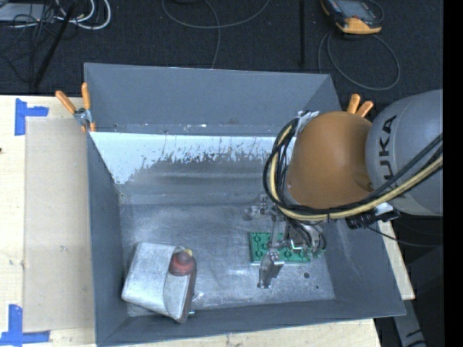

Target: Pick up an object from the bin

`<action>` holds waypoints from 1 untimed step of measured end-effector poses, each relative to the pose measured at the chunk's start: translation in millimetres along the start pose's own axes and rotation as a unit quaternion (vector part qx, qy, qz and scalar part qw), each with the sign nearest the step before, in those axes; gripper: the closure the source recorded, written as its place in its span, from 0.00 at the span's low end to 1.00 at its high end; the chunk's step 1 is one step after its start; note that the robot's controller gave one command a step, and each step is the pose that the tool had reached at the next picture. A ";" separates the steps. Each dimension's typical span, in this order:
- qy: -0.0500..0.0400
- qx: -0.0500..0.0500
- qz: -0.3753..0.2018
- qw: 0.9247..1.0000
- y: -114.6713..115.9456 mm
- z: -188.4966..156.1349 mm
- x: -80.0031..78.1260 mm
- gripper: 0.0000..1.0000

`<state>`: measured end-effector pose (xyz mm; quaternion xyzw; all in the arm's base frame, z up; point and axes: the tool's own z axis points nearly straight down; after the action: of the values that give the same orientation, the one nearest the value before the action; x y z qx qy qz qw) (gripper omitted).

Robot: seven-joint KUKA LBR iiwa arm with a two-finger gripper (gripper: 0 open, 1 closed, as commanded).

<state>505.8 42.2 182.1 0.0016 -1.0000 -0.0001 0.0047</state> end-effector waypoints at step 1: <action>-0.001 0.000 -0.051 0.999 -49.9 106.4 -17.9 0.00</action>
Offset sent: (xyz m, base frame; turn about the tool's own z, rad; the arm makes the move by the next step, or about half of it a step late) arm 0.0186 -0.0481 -0.1015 -0.1038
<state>522.8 -7.6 75.5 0.0523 -0.9986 0.0002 0.0039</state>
